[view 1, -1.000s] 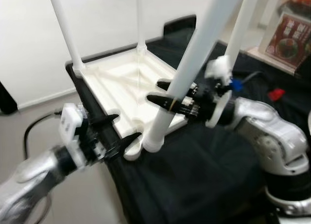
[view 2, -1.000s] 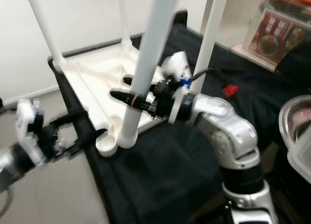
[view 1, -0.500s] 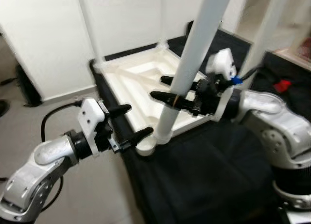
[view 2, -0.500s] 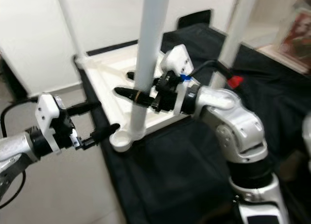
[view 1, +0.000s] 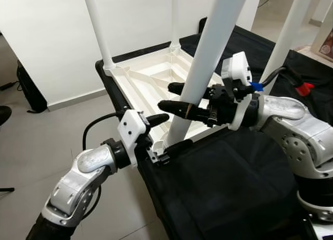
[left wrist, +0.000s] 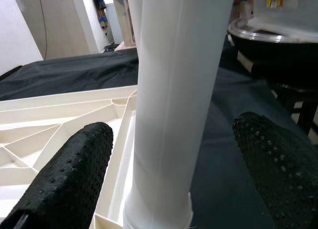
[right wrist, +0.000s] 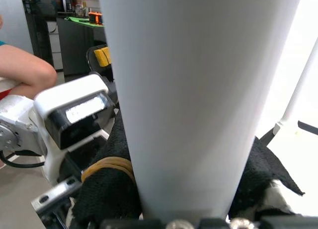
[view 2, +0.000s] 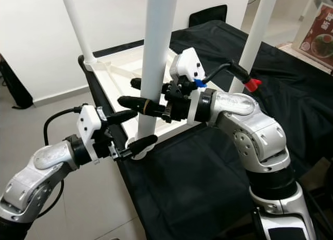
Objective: Building children table
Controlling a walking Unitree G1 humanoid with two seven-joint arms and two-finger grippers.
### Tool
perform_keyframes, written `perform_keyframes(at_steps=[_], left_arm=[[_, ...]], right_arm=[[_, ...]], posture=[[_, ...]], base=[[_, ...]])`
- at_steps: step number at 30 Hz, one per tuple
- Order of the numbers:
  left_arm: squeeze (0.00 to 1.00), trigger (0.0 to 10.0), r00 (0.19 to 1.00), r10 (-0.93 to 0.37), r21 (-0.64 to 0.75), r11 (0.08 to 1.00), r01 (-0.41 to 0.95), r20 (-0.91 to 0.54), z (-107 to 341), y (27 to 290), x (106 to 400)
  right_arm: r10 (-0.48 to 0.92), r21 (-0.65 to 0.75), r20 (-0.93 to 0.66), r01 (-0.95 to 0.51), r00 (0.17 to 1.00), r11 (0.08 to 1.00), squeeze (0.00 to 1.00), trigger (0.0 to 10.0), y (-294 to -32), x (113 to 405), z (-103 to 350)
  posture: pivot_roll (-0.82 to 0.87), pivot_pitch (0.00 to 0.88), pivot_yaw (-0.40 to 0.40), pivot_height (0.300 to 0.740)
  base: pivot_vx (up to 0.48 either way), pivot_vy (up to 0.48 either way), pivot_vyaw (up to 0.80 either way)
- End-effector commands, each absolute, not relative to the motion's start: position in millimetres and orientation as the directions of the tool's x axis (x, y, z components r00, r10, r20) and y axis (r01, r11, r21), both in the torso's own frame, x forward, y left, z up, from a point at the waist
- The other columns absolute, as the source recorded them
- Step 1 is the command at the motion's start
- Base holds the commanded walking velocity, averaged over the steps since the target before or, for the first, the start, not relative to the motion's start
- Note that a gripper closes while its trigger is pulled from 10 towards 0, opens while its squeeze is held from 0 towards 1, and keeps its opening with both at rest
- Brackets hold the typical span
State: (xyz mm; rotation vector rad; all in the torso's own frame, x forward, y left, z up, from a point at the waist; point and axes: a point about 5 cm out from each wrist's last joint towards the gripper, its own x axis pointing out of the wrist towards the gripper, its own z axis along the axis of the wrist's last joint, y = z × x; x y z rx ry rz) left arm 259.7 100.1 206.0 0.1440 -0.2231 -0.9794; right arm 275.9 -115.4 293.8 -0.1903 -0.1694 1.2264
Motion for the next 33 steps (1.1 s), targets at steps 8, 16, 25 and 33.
perform_keyframes(at_steps=[8,16,25,33], left_arm=[[0.0,0.0,0.529,-0.841,0.24,0.54,0.807,0.112,203,93,263],[0.0,0.0,0.521,-0.848,0.238,0.529,0.815,0.1,198,90,263],[0.0,0.0,0.549,-0.825,0.255,0.564,0.786,0.132,203,91,267],[0.0,0.0,0.526,-0.829,0.239,0.559,0.794,0.19,213,88,264]], right_arm=[[0.955,-0.252,0.038,-0.922,0.294,0.294,0.0,10.0,-112,270,300],[0.954,-0.253,0.041,-0.92,0.298,0.299,0.0,10.0,-114,270,302],[0.939,-0.193,0.093,-0.919,0.331,0.343,1.0,10.0,-117,273,306],[0.958,-0.126,0.018,-0.95,0.287,0.287,0.0,10.0,-132,268,286]], posture=[[-0.05,0.086,-0.02,0.74],[-0.06,0.087,-0.018,0.74],[-0.06,0.088,-0.021,0.74],[-0.05,0.09,-0.024,0.74]], base=[[0.0,0.0,0.0],[0.0,0.0,0.0],[0.0,0.0,0.0],[0.0,0.0,0.0]])
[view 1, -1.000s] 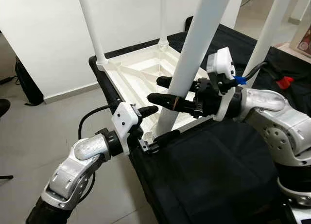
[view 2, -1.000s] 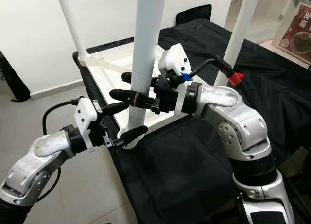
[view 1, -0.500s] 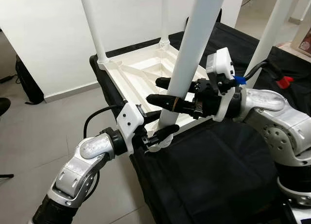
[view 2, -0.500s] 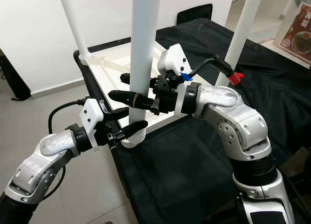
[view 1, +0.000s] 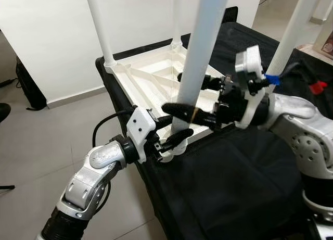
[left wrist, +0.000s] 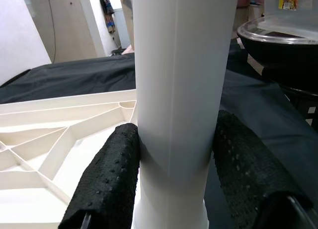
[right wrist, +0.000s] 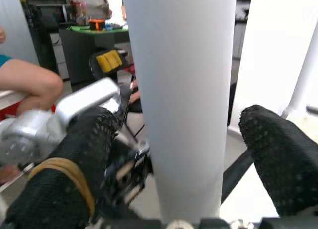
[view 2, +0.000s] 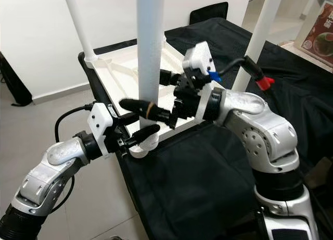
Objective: Building children table
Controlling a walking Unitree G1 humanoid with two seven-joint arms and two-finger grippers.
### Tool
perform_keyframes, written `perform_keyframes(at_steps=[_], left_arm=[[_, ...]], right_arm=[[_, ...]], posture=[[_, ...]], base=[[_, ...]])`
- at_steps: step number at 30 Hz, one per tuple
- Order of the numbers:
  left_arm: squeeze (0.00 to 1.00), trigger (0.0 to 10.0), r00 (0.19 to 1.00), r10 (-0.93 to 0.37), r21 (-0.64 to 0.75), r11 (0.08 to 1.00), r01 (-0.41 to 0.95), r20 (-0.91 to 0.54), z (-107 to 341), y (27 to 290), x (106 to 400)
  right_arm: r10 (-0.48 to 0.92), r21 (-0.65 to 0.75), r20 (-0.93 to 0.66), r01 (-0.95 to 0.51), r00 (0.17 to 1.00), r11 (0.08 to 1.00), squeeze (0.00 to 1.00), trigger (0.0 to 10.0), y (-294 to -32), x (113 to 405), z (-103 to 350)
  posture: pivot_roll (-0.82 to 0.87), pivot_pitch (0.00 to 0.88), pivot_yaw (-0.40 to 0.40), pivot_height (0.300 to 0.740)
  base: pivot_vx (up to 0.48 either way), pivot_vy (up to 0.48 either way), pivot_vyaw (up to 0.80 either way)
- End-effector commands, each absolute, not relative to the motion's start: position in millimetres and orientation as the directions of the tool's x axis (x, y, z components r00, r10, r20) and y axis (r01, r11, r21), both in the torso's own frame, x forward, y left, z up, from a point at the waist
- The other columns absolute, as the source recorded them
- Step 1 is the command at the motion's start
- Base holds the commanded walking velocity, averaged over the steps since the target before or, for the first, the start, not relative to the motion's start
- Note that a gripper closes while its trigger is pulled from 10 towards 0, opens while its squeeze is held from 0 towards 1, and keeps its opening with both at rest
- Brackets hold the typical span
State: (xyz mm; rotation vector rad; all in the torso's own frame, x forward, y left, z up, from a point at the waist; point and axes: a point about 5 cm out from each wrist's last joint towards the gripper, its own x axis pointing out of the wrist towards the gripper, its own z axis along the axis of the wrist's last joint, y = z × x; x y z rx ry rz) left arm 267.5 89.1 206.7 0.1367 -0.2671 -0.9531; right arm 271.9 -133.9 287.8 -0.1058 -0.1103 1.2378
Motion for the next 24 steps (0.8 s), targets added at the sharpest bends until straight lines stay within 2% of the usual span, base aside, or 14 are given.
perform_keyframes(at_steps=[1,3,6,11,12,24], left_arm=[[0.0,0.0,0.526,-0.829,0.239,0.559,0.794,0.19,213,88,264],[0.0,0.0,0.484,-0.853,0.219,0.519,0.826,0.197,214,85,259],[0.0,0.0,0.426,-0.884,0.197,0.46,0.866,0.194,215,80,252],[0.0,0.0,0.406,-0.894,0.194,0.439,0.877,0.188,215,79,250],[0.0,0.0,0.403,-0.896,0.193,0.435,0.879,0.186,215,79,249],[0.0,0.0,0.395,-0.9,0.193,0.427,0.884,0.183,219,85,248]], right_arm=[[0.958,-0.126,0.018,-0.95,0.287,0.287,0.0,10.0,-132,268,286],[0.967,-0.122,-0.018,-0.96,0.255,0.251,0.0,10.0,-130,264,279],[0.964,-0.102,-0.018,-0.959,0.266,0.263,0.0,10.0,-128,266,273],[0.965,-0.093,-0.007,-0.96,0.264,0.262,0.0,10.0,-127,267,272],[0.964,-0.09,0.0,-0.96,0.264,0.263,0.0,0.0,-127,268,272],[0.97,-0.072,0.0,-0.968,0.242,0.242,0.0,0.0,-140,268,271]], posture=[[-0.05,0.09,-0.024,0.74],[-0.05,0.09,-0.023,0.74],[-0.05,0.089,-0.019,0.74],[-0.05,0.089,-0.021,0.74],[-0.04,0.085,-0.022,0.74],[-0.04,0.084,-0.025,0.74]], base=[[0.0,0.0,0.0],[0.0,0.0,0.0],[0.0,0.0,0.0],[0.0,0.0,0.0],[0.0,0.0,0.0],[0.0,0.0,0.0]])
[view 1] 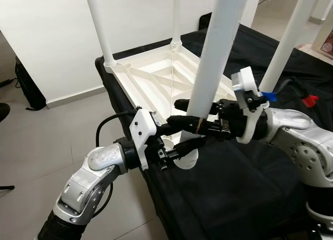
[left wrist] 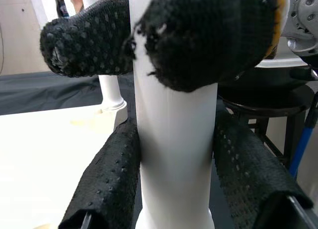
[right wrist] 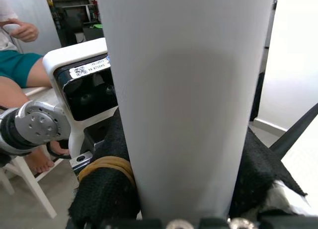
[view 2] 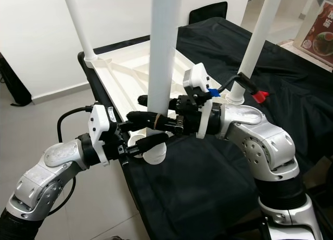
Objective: Building children table
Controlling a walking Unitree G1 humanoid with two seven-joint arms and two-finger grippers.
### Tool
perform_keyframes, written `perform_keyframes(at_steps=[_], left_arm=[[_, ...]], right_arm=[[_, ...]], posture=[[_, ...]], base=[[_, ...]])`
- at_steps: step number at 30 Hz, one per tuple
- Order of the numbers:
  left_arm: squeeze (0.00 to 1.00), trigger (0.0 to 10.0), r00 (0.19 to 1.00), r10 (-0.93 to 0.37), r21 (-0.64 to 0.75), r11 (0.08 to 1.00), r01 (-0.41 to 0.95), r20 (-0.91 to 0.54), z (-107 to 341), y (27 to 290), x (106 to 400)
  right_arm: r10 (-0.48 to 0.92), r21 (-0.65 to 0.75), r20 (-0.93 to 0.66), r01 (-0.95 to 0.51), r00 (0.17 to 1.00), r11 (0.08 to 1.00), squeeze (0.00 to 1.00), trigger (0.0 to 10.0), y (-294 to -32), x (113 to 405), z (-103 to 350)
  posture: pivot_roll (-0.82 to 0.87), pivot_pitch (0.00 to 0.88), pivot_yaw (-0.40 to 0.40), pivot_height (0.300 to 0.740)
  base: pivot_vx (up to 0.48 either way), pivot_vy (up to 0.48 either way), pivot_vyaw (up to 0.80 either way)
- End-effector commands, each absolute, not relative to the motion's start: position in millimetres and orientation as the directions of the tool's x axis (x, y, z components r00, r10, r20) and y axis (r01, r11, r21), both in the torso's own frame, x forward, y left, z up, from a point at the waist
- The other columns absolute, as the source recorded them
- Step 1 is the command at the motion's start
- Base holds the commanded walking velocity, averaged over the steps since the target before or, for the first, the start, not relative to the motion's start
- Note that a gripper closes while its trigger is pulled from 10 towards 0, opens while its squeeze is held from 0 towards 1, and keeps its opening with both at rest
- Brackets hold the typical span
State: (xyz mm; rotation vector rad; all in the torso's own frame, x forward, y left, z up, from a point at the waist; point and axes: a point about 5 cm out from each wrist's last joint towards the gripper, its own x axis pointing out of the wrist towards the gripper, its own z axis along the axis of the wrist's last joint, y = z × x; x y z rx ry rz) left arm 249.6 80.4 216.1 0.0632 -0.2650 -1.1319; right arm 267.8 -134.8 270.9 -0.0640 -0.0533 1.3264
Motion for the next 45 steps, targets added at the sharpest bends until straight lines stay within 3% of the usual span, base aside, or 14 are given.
perform_keyframes(at_steps=[1,3,4,5,6,12,20,21,22,23,24,25,26,45], left_arm=[[0.0,0.0,0.395,-0.9,0.193,0.427,0.884,0.185,220,86,248],[0.0,0.0,0.398,-0.897,0.19,0.432,0.882,0.193,221,87,249],[0.09,3.1,0.402,-0.891,0.173,0.439,0.882,0.212,224,89,250],[0.09,3.1,0.402,-0.891,0.173,0.439,0.882,0.212,224,89,250],[1.0,10.0,0.395,-0.89,0.152,0.433,0.888,0.227,226,89,250],[1.0,10.0,0.393,-0.883,0.123,0.433,0.893,0.256,231,92,249],[1.0,10.0,0.368,-0.887,0.051,0.397,0.917,0.278,245,139,228],[0.57,10.0,0.525,-0.81,0.055,0.556,0.829,0.261,244,157,238],[0.57,10.0,0.525,-0.81,0.055,0.556,0.829,0.261,244,157,238],[0.0,10.0,0.641,-0.728,0.062,0.671,0.739,0.244,242,171,246],[0.0,10.0,0.723,-0.648,0.072,0.755,0.652,0.238,239,179,251],[0.0,10.0,0.723,-0.648,0.072,0.755,0.652,0.238,239,179,251],[0.0,10.0,0.784,-0.572,0.026,0.811,0.584,0.241,232,181,254],[0.0,10.0,0.769,-0.625,-0.171,0.75,0.639,0.133,190,109,244]], right_arm=[[0.97,-0.072,0.0,-0.968,0.242,0.242,0.0,0.0,-141,268,271],[0.97,-0.074,-0.002,-0.967,0.245,0.244,0.0,0.0,-142,268,271],[0.969,-0.078,-0.001,-0.966,0.249,0.248,0.0,0.0,-142,268,271],[0.969,-0.078,-0.001,-0.966,0.249,0.248,0.0,0.0,-142,268,271],[0.966,-0.085,0.0,-0.963,0.258,0.257,0.0,0.0,-141,269,272],[0.956,-0.102,0.014,-0.95,0.294,0.294,0.0,0.0,-140,273,273],[0.754,-0.14,0.084,-0.741,0.652,0.657,0.0,0.0,-136,305,270],[0.68,-0.131,0.1,-0.668,0.726,0.733,0.0,0.0,-141,311,270],[0.68,-0.131,0.1,-0.668,0.726,0.733,0.0,0.0,-141,311,270],[0.622,-0.127,0.101,-0.61,0.776,0.782,0.0,0.0,-146,314,270],[0.587,-0.12,0.101,-0.575,0.804,0.809,0.0,4.0,-149,316,269],[0.587,-0.12,0.101,-0.575,0.804,0.809,0.0,4.0,-149,316,269],[0.538,-0.091,0.11,-0.531,0.836,0.842,0.0,10.0,-152,318,268],[0.44,-0.029,0.092,-0.439,0.893,0.898,0.0,10.0,-140,311,254]], posture=[[-0.05,0.083,-0.024,0.74],[-0.04,0.083,-0.023,0.74],[-0.04,0.083,-0.023,0.74],[-0.04,0.083,-0.023,0.74],[-0.05,0.084,-0.022,0.74],[-0.05,0.086,-0.02,0.74],[-0.04,0.097,-0.012,0.74],[-0.03,0.1,-0.014,0.74],[-0.03,0.1,-0.014,0.74],[-0.02,0.102,-0.014,0.74],[-0.02,0.103,-0.016,0.74],[-0.02,0.103,-0.016,0.74],[-0.02,0.104,-0.016,0.74],[-0.05,0.104,-0.005,0.74]], base=[[0.0,0.0,0.0],[0.0,0.0,0.0],[0.0,0.0,0.0],[0.0,0.0,0.0],[0.0,0.0,0.0],[0.0,0.0,0.0],[0.0,0.0,0.0],[0.0,0.0,0.0],[0.0,0.0,0.0],[0.0,0.0,0.0],[0.0,0.0,0.0],[0.0,0.0,0.0],[0.0,0.0,0.0],[0.0,0.404,0.0]])
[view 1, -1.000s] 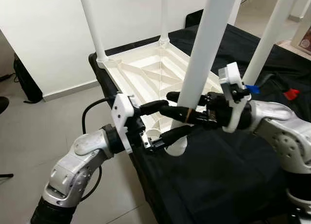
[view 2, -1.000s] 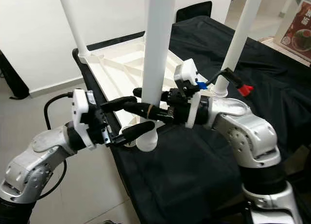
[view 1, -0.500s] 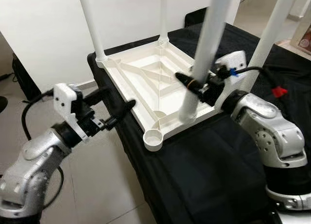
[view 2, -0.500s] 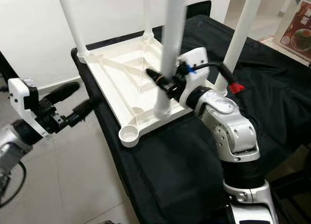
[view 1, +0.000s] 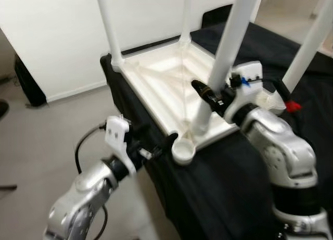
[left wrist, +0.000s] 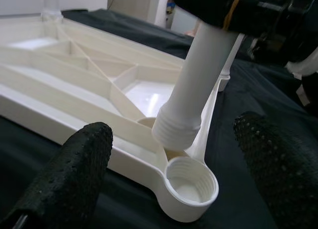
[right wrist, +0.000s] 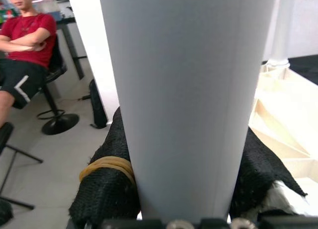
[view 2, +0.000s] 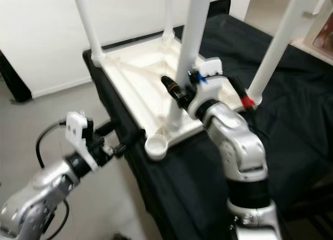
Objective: Building children table
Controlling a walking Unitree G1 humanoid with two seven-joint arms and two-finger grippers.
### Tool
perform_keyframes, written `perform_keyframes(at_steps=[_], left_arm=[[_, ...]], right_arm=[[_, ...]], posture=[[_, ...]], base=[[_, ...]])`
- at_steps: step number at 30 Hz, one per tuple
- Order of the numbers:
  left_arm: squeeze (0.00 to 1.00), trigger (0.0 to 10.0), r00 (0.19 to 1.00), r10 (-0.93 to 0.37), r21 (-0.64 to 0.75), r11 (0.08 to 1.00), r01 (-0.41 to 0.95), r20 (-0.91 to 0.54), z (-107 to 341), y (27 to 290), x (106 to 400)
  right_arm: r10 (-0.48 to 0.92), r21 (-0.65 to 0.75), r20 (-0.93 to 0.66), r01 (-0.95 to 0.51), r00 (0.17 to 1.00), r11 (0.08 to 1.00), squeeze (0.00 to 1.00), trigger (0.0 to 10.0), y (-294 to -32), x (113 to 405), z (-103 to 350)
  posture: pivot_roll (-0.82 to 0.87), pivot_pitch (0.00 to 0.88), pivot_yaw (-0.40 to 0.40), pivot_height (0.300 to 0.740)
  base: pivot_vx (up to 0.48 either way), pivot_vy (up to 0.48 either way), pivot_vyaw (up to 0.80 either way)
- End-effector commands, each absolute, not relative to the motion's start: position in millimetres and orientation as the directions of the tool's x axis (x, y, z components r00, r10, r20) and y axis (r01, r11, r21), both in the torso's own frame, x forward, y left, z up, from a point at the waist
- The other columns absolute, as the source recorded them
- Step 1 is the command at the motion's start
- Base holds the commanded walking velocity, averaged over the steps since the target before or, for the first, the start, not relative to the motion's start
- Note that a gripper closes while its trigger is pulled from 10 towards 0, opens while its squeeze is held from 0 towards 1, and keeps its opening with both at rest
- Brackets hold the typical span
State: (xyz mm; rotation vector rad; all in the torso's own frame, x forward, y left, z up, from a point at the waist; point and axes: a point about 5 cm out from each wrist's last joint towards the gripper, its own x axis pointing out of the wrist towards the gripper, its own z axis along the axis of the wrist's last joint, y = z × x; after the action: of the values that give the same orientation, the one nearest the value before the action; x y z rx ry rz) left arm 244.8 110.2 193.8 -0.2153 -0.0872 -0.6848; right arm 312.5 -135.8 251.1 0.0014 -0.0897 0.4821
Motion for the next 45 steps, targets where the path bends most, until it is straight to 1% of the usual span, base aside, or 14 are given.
perform_keyframes(at_steps=[1,8,13,18,21,24,25,27,28,32,35,38,39,45], left_arm=[[0.0,10.0,0.769,-0.625,-0.171,0.75,0.639,0.133,190,109,244],[0.0,10.0,0.791,-0.59,-0.11,0.786,0.609,0.164,198,105,249],[0.0,10.0,0.804,-0.573,-0.099,0.801,0.591,0.16,198,107,251],[0.0,10.0,0.864,-0.482,-0.054,0.868,0.493,0.142,196,123,262],[0.0,10.0,0.87,-0.474,-0.034,0.875,0.482,0.135,195,127,262],[0.0,10.0,0.861,-0.49,0.009,0.87,0.494,0.133,197,134,262],[0.0,10.0,0.861,-0.49,0.009,0.87,0.494,0.133,197,134,262],[0.0,10.0,0.844,-0.517,0.05,0.855,0.516,0.141,205,143,261],[0.0,10.0,0.844,-0.517,0.05,0.855,0.516,0.141,205,143,261],[0.0,10.0,0.781,-0.616,0.175,0.784,0.595,0.102,220,169,254],[0.0,10.0,0.74,-0.671,0.217,0.731,0.648,0.049,223,179,246],[0.0,10.0,0.709,-0.705,0.237,0.69,0.684,0.003,227,193,237],[0.0,10.0,0.709,-0.705,0.237,0.69,0.684,0.003,227,193,237],[0.0,10.0,0.674,-0.737,0.239,0.647,0.724,-0.051,231,204,226]], right_arm=[[0.44,-0.029,0.092,-0.439,0.893,0.898,0.0,10.0,-140,311,254],[0.355,-0.04,0.097,-0.353,0.93,0.935,0.0,10.0,-149,317,260],[0.344,-0.042,0.1,-0.341,0.934,0.939,0.0,10.0,-150,317,262],[0.339,-0.053,0.112,-0.335,0.934,0.941,0.0,10.0,-148,318,267],[0.352,-0.055,0.116,-0.348,0.929,0.936,0.0,10.0,-147,318,268],[0.472,-0.04,0.165,-0.473,0.866,0.88,0.0,10.0,-135,313,276],[0.472,-0.04,0.165,-0.473,0.866,0.88,0.0,10.0,-135,313,276],[0.564,-0.042,0.198,-0.568,0.802,0.822,0.0,10.0,-129,308,282],[0.564,-0.042,0.198,-0.568,0.802,0.822,0.0,10.0,-129,308,282],[0.642,-0.072,0.205,-0.643,0.739,0.762,0.0,10.0,-133,307,285],[0.732,-0.101,0.196,-0.729,0.652,0.677,0.0,10.0,-128,303,283],[0.846,-0.127,0.183,-0.841,0.501,0.526,0.0,10.0,-117,293,278],[0.846,-0.127,0.183,-0.841,0.501,0.526,0.0,10.0,-117,293,278],[0.907,-0.191,0.155,-0.889,0.391,0.416,0.0,10.0,-108,302,278]], posture=[[-0.05,0.104,-0.005,0.74],[-0.05,0.108,-0.001,0.74],[-0.05,0.107,0.0,0.74],[-0.05,0.098,-0.003,0.74],[-0.05,0.095,0.0,0.74],[-0.05,0.108,-0.002,0.74],[-0.05,0.108,-0.002,0.74],[-0.05,0.117,-0.003,0.74],[-0.05,0.117,-0.003,0.74],[-0.04,0.139,-0.002,0.74],[-0.03,0.156,0.0,0.74],[-0.02,0.183,-0.003,0.74],[-0.02,0.183,-0.003,0.74],[0.01,0.226,-0.013,0.74]], base=[[0.0,0.48,0.0],[0.0,0.0,-0.8],[0.0,0.0,-0.8],[0.0,0.0,-0.8],[0.0,0.0,-0.8],[0.0,0.0,-0.8],[0.0,0.0,-0.8],[0.0,0.0,0.0],[0.0,0.0,0.0],[0.0,0.0,0.0],[0.0,0.0,0.0],[0.0,0.0,0.0],[0.0,0.0,0.0],[0.0,0.0,0.0]])
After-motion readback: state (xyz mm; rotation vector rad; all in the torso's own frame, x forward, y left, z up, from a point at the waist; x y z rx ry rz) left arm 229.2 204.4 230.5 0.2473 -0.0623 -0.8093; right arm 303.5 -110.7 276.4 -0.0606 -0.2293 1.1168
